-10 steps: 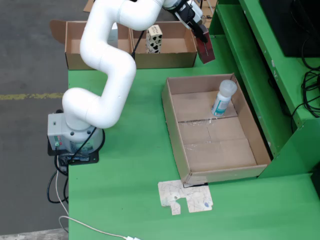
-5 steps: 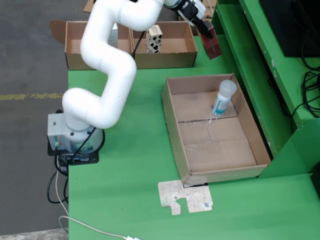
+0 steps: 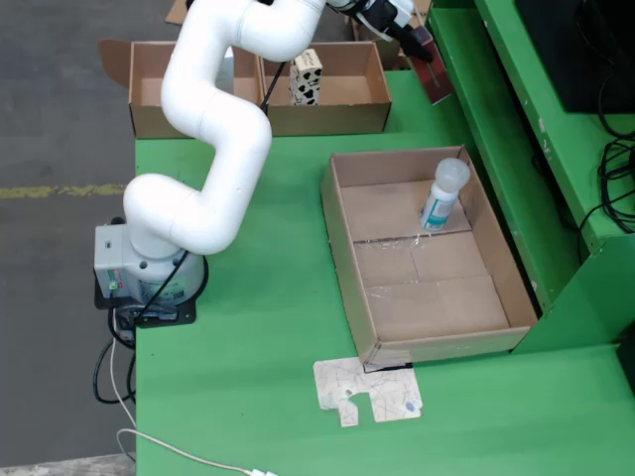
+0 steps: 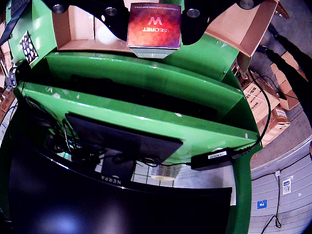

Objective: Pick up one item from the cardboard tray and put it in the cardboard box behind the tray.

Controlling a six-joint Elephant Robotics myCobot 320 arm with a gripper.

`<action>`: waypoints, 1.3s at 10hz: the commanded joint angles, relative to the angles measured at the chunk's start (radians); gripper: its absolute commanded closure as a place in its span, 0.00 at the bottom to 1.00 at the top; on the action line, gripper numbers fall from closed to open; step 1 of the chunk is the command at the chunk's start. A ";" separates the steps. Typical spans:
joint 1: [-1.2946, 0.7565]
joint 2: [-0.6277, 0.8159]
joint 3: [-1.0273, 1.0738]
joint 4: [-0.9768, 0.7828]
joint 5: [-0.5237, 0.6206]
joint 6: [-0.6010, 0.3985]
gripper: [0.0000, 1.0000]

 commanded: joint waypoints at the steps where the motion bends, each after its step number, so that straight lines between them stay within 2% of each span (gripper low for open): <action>1: 0.029 -0.054 0.026 0.235 -0.087 -0.105 1.00; 4: 0.030 -0.069 0.026 0.298 -0.092 -0.139 1.00; 8: 0.033 -0.023 0.026 0.172 -0.080 -0.082 1.00; 13: 0.033 -0.023 0.026 0.172 -0.080 -0.082 1.00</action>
